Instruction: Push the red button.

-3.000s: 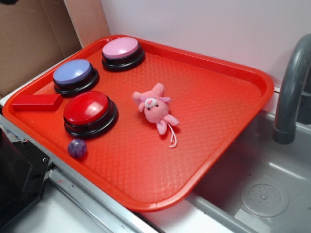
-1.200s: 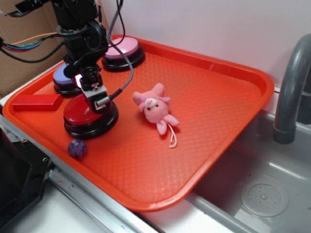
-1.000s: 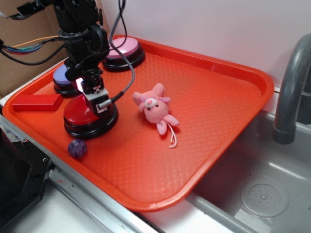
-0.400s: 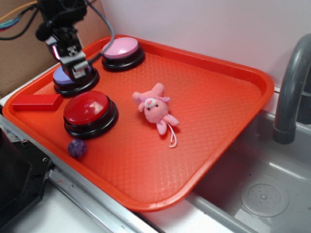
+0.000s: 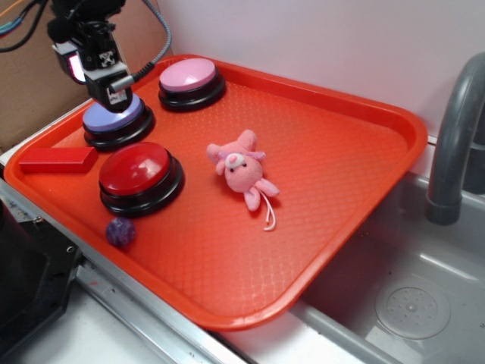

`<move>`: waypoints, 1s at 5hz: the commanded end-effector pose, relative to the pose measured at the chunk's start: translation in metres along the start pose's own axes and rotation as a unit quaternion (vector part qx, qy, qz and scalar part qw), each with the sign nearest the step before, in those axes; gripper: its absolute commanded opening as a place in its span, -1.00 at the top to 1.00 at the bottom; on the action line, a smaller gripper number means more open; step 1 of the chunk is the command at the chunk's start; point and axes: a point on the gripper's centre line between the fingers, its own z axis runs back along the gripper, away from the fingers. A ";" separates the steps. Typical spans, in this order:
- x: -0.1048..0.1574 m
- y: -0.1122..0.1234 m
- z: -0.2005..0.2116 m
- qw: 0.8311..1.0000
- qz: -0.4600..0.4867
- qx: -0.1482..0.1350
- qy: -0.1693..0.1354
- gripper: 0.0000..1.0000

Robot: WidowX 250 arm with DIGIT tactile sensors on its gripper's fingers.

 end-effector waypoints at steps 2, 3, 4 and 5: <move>-0.002 0.008 0.032 0.998 0.020 -0.011 -0.051 -1.00; -0.004 0.011 0.034 0.998 0.028 -0.013 -0.049 -1.00; -0.002 0.012 0.036 0.999 0.026 -0.012 -0.046 -1.00; -0.001 0.013 0.039 0.998 0.026 -0.010 -0.048 -1.00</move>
